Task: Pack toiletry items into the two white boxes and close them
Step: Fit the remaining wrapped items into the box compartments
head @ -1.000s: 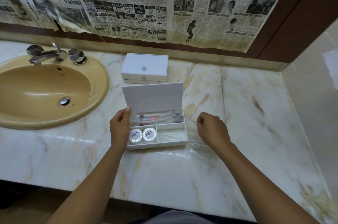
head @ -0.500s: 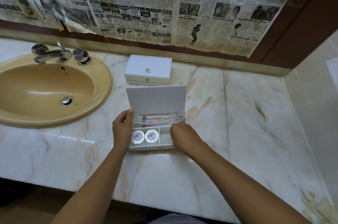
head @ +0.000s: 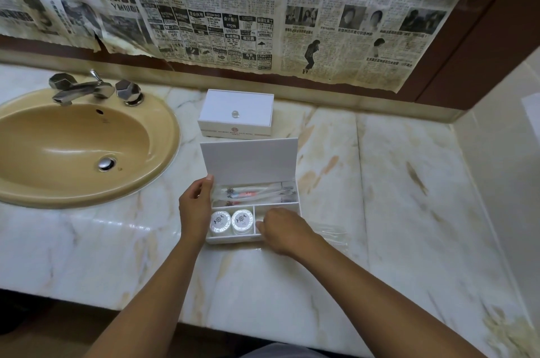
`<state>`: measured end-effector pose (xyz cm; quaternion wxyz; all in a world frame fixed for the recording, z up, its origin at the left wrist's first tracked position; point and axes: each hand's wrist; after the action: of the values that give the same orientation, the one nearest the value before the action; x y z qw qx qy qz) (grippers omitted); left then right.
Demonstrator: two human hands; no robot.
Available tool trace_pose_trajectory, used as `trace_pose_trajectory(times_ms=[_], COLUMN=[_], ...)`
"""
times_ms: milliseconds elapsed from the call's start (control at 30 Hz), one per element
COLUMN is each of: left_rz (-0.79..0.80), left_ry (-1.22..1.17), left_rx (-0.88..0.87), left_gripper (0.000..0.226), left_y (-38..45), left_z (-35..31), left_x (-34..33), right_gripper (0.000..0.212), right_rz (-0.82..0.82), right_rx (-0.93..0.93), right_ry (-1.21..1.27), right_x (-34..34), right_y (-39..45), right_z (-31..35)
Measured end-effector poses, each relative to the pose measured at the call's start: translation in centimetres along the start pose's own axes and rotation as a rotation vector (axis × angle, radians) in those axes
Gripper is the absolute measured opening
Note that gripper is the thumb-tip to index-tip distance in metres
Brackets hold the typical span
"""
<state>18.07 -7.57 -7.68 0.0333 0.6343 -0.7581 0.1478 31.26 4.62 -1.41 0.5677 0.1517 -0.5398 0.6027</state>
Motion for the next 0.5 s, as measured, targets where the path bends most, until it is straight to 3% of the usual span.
trace_pose_trajectory(times_ms=[133, 400, 500], left_rz=[0.003, 0.000, 0.002], left_ry=[-0.003, 0.002, 0.001], left_rx=[0.004, 0.000, -0.002], left_gripper=[0.027, 0.028, 0.029], left_y=[0.1, 0.0, 0.0], left_z=[0.1, 0.0, 0.1], left_x=[0.1, -0.1, 0.0], right_gripper=[0.028, 0.022, 0.025], right_rz=[-0.041, -0.510, -0.523], right_rx=[-0.057, -0.019, -0.115], right_ry=[0.068, 0.278, 0.280], right_x=[0.1, 2.4, 2.2], right_y=[0.2, -0.5, -0.5], right_z=[-0.5, -4.3, -6.2])
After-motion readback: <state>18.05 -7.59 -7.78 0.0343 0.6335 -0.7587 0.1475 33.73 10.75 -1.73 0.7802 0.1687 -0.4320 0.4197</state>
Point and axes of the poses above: each hand's wrist, its own y-axis towards the middle knuckle, its own x-axis out of the back of the hand, z = x × y, and after that the axes turned 4 degrees about y, right-handed
